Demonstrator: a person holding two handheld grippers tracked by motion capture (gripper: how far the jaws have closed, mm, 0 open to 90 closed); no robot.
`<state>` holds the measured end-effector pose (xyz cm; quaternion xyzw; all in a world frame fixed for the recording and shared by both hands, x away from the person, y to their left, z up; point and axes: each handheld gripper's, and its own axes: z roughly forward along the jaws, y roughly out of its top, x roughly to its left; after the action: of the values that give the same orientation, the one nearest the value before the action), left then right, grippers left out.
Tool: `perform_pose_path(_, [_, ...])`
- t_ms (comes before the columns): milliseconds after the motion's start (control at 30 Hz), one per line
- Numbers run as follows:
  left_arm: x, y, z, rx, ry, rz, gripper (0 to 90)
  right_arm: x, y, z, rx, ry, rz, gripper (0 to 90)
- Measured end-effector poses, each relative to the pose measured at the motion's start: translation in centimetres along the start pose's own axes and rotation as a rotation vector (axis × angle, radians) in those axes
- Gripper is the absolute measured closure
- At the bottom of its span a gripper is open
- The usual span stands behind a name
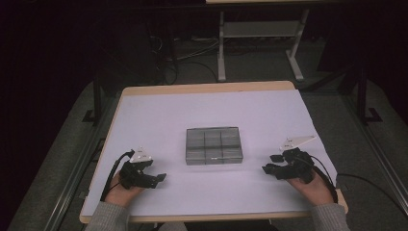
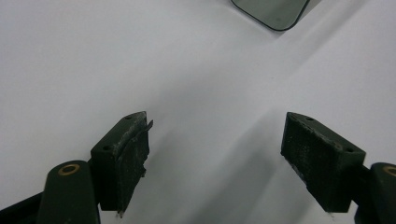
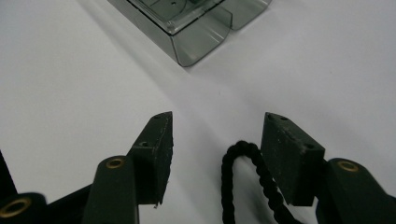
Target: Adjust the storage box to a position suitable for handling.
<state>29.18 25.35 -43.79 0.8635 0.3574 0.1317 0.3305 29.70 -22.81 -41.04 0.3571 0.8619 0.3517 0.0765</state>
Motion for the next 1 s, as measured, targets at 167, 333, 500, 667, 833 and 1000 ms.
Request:
perform_pose_path(167, [0.1,-0.1,0.0,0.002,0.002,0.0,22.8,0.3,0.6,0.7,0.008,0.008,-0.02,45.2])
perform_pose_path(333, [0.4,0.0,-0.2,-0.008,0.002,-0.007,22.1,0.7,1.4,1.5,0.014,0.017,-0.039,47.8])
perform_pose_path(500, [0.6,-0.1,-0.2,-0.011,0.006,-0.012,22.1,1.0,2.2,2.3,0.014,0.036,-0.052,50.2])
perform_pose_path(667, [0.6,-0.1,-0.2,-0.01,0.008,-0.007,22.1,1.5,2.9,3.0,0.027,0.038,-0.073,52.9])
perform_pose_path(833, [0.6,-0.1,-0.2,-0.014,0.008,-0.012,22.2,1.8,3.3,3.3,0.027,0.04,-0.085,55.3])
perform_pose_path(1000, [0.6,-0.1,-0.2,-0.012,0.012,-0.012,22.3,1.9,3.6,3.5,0.031,0.052,-0.095,60.9])
